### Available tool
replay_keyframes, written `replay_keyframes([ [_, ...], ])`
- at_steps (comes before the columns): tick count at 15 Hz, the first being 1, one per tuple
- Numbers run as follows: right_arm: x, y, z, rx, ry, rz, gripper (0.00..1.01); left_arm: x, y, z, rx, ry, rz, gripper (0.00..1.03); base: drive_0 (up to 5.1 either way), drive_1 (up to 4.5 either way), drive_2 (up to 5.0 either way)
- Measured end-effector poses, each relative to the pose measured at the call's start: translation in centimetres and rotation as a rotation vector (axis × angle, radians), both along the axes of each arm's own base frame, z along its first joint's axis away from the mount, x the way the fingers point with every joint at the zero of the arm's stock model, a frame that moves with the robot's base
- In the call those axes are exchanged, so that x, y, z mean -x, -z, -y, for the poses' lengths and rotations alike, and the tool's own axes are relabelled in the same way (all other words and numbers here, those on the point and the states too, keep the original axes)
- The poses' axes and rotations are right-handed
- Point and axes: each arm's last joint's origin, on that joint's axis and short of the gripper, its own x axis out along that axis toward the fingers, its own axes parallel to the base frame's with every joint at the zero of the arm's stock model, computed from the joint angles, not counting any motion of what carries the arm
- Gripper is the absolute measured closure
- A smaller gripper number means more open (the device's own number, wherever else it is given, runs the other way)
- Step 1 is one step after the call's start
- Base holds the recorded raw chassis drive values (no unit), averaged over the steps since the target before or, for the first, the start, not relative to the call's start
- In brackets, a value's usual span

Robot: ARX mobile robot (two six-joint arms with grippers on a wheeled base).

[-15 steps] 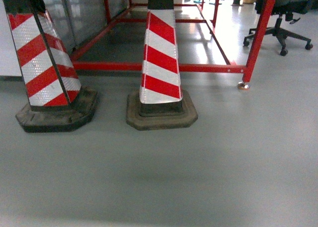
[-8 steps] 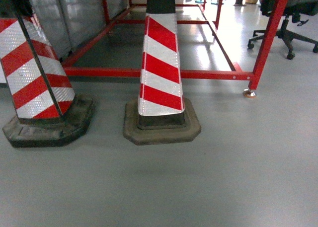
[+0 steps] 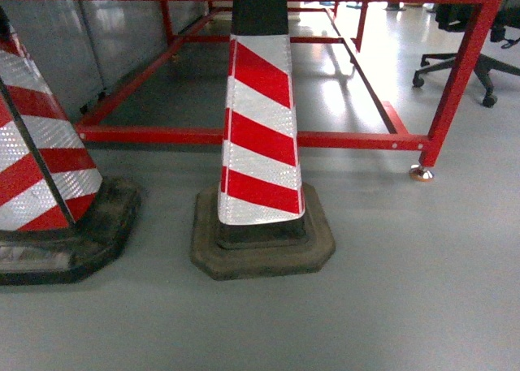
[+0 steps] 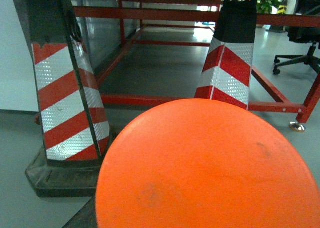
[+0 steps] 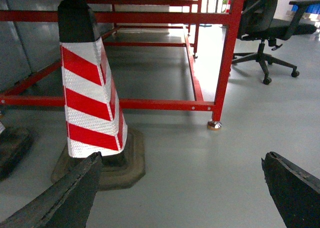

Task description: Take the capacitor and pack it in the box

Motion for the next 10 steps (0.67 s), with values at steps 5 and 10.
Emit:
replay_keyframes([
  [5,0.0,0.01,0.0,0.0,0.0,-0.001,0.03,0.0,0.0,0.0,0.0,0.0,0.0,0.6,-2.0,3.27,-1.3],
  [10,0.0,0.01,0.0,0.0,0.0,-0.001,0.03,0.0,-0.03,0.0,0.0,0.0,0.003,0.6,0.1,3.85,-3.7],
])
